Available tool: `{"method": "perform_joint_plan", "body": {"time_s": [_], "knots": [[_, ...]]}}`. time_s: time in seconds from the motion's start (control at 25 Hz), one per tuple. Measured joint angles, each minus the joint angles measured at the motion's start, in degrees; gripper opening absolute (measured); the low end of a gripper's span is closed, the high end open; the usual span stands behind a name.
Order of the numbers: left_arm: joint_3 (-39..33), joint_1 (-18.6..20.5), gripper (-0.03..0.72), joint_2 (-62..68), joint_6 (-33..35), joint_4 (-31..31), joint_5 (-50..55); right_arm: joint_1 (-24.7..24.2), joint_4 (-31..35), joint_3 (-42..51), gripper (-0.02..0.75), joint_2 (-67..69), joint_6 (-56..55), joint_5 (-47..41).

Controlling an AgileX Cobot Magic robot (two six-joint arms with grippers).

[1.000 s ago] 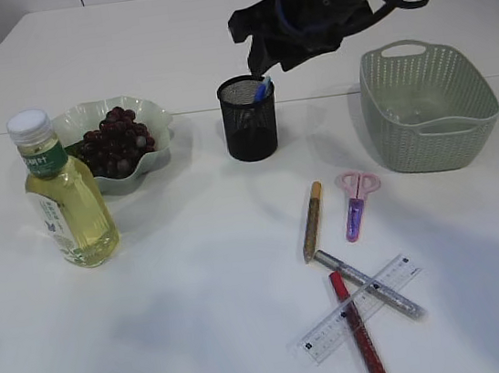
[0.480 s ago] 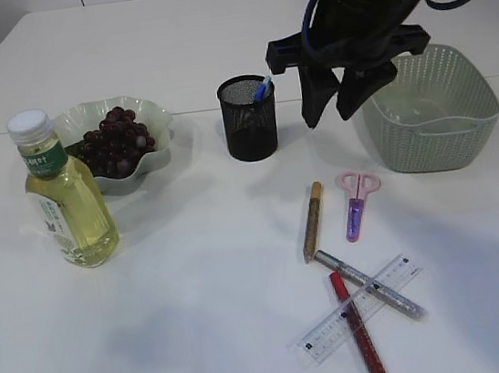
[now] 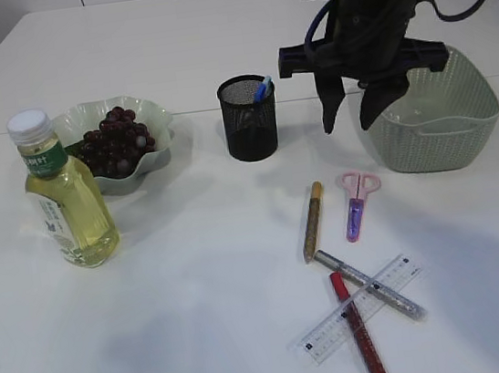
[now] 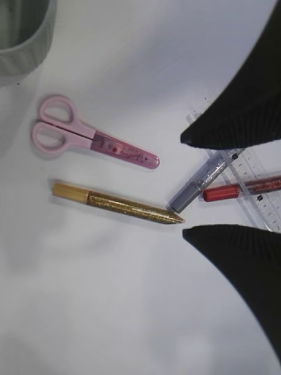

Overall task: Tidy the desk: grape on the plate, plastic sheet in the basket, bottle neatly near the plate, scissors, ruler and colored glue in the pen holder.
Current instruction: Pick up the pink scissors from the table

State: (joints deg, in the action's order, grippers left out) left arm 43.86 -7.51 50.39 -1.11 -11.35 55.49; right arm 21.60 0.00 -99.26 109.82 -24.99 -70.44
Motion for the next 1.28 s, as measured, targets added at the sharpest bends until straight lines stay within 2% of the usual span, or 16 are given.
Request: {"method": "perform_joint_plan", "body": {"time_s": [0.2,0.68,1.28], "knots": [[0.0,0.0,0.309,0.0,0.1,-0.2,3.0,-0.2,0.8,0.0,0.347,3.0,-2.2,0.0],[0.0,0.0,0.309,0.0,1.1,-1.0,4.5,-4.9,0.9,0.0,0.347,7.0,-0.6,0.0],[0.0,0.0,0.309,0.0,1.1,-1.0,3.9,-4.9,1.9,-0.1,0.347,13.7,-3.5,0.4]]}}
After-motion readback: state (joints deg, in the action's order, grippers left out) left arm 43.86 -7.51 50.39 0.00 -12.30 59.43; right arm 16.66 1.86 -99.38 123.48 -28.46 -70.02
